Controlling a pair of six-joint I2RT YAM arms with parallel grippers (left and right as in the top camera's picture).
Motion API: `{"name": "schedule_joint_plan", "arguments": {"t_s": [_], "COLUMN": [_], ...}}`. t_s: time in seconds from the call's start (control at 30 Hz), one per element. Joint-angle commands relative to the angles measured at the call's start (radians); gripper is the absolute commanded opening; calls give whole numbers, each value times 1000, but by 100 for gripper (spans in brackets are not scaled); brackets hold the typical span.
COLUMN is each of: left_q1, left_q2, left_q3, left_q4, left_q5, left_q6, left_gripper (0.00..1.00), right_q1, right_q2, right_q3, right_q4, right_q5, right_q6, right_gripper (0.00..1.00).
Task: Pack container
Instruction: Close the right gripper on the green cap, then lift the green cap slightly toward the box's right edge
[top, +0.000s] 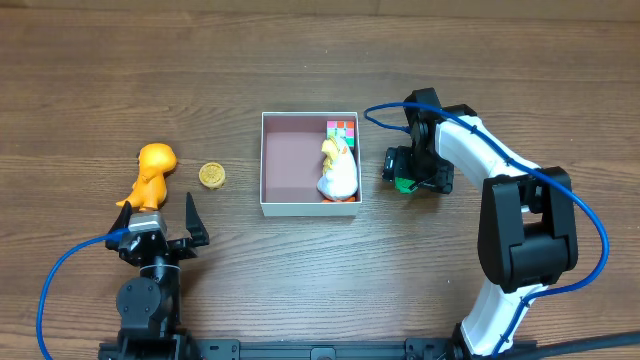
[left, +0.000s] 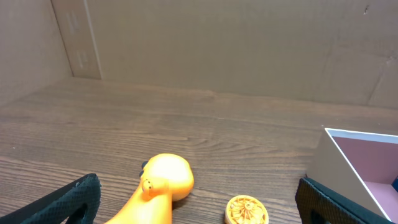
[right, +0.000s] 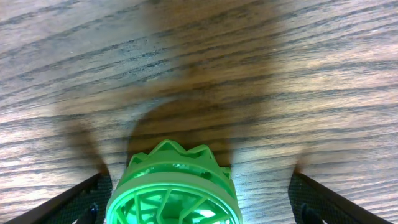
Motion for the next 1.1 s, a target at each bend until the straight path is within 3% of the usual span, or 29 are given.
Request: {"name": "schedule_joint_plan", "arguments": {"t_s": [0.0, 0.47, 1.07], "left_q1": [7, 7, 7], "left_q2": [-2, -2, -2], "left_q3": [-3, -3, -3], "left_q4": [1, 1, 1], "left_q5": [4, 4, 4], "left_q6": [26, 26, 26], "left_gripper": [100, 100, 100], "right_q1": [3, 91, 73], "right_q2": [14, 14, 14], "right_q3": [-16, -16, -16], "right_q4": [-2, 15, 26], "right_q5": [-1, 26, 52], "right_q6": [-12, -33, -33], "right_gripper": [90, 89, 86]}}
